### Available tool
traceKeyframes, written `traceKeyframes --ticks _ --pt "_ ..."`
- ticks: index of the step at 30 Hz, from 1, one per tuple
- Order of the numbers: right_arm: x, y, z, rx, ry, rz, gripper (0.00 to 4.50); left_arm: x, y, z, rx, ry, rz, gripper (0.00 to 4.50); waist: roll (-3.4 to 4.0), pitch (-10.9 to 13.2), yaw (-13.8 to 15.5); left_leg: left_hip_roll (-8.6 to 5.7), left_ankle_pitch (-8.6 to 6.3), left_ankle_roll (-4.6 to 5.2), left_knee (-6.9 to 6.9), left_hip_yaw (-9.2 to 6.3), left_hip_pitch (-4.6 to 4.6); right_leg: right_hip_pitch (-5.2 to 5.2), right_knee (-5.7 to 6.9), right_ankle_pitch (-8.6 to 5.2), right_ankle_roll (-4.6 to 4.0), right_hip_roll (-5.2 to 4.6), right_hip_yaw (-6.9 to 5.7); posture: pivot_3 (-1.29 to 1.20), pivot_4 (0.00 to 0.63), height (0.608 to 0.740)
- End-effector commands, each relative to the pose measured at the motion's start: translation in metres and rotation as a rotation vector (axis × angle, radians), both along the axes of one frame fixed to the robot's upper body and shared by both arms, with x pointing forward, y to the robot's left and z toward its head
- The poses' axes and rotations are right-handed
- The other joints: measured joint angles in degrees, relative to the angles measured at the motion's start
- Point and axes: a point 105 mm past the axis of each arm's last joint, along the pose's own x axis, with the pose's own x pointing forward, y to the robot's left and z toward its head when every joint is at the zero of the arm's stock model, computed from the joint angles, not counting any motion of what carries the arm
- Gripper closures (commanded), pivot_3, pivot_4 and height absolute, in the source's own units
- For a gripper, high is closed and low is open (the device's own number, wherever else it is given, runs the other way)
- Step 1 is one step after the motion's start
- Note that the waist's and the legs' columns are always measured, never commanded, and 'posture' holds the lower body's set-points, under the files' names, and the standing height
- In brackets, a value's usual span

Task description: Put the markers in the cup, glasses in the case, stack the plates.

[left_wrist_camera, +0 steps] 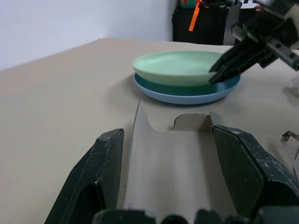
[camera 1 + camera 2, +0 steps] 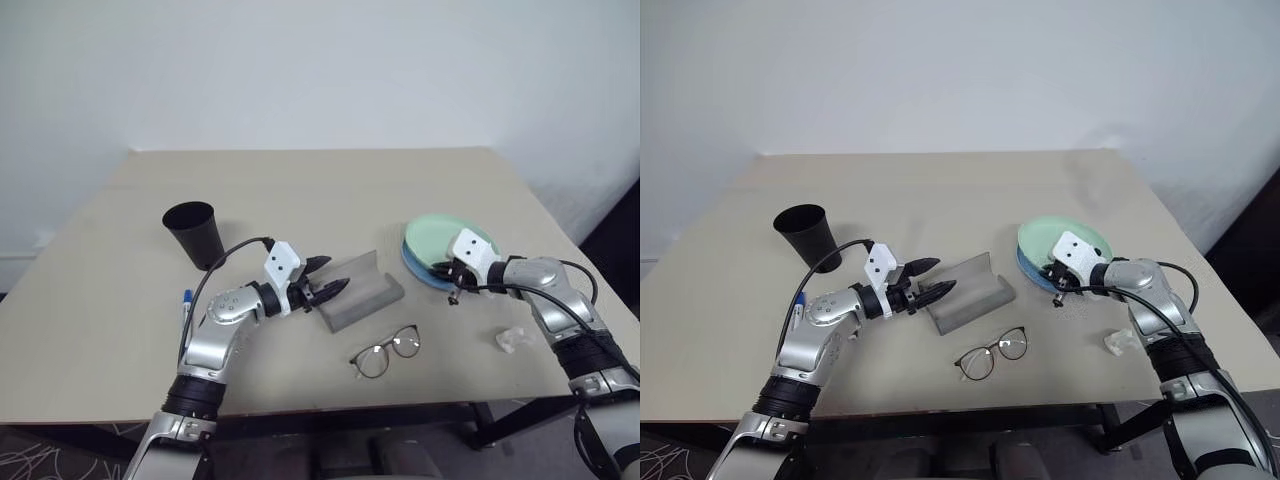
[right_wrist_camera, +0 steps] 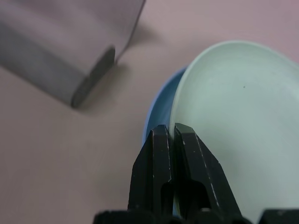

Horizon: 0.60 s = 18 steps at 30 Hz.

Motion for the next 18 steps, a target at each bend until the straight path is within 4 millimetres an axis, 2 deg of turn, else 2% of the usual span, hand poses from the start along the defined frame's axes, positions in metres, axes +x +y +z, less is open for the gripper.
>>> traceKeyframes --ticks 1,6,7,9,14,18 --pt "0.011 0.003 0.021 -0.01 -0.074 0.02 4.47 0.003 0.0 0.018 -0.012 -0.074 0.002 1.36 0.0 0.0 -0.04 0.0 0.0 0.0 0.01 0.0 0.01 0.0 0.01 0.0 0.0 0.0 0.0 0.0 0.0 0.739" --pt "0.012 0.002 0.02 -0.022 -0.062 0.026 4.47 0.003 -0.001 0.018 -0.012 -0.076 0.005 1.36 0.01 0.0 -0.04 0.01 0.0 0.0 0.02 0.0 0.04 0.01 0.02 0.03 0.04 0.01 0.01 0.0 0.0 0.739" --pt "0.012 0.002 0.02 -0.022 -0.061 0.027 4.01 0.003 -0.001 0.018 -0.013 -0.076 0.005 1.36 0.01 0.0 -0.04 0.01 0.0 0.0 0.02 0.0 0.03 0.01 0.02 0.03 0.04 0.01 0.01 0.0 0.0 0.739" --pt "0.011 0.003 0.022 -0.017 -0.06 0.034 3.53 0.003 -0.002 0.018 -0.013 -0.077 0.004 1.36 0.01 -0.01 -0.03 0.0 0.0 0.0 0.02 0.0 0.02 0.01 0.02 0.03 0.04 0.0 0.01 0.0 0.0 0.739" --pt "0.006 0.009 0.029 0.001 -0.08 0.071 1.91 0.004 -0.003 0.017 -0.014 -0.076 0.002 1.36 0.01 -0.01 -0.03 0.0 0.0 0.01 0.02 -0.01 0.02 0.01 0.02 0.03 0.05 -0.01 0.01 0.0 0.0 0.739" --pt "0.005 0.008 0.039 0.011 -0.105 0.073 1.91 0.004 -0.003 0.017 -0.015 -0.075 0.001 1.36 0.01 -0.01 -0.03 0.0 0.0 0.01 0.02 -0.01 0.03 0.01 0.02 0.03 0.05 0.0 0.01 0.0 0.0 0.739"
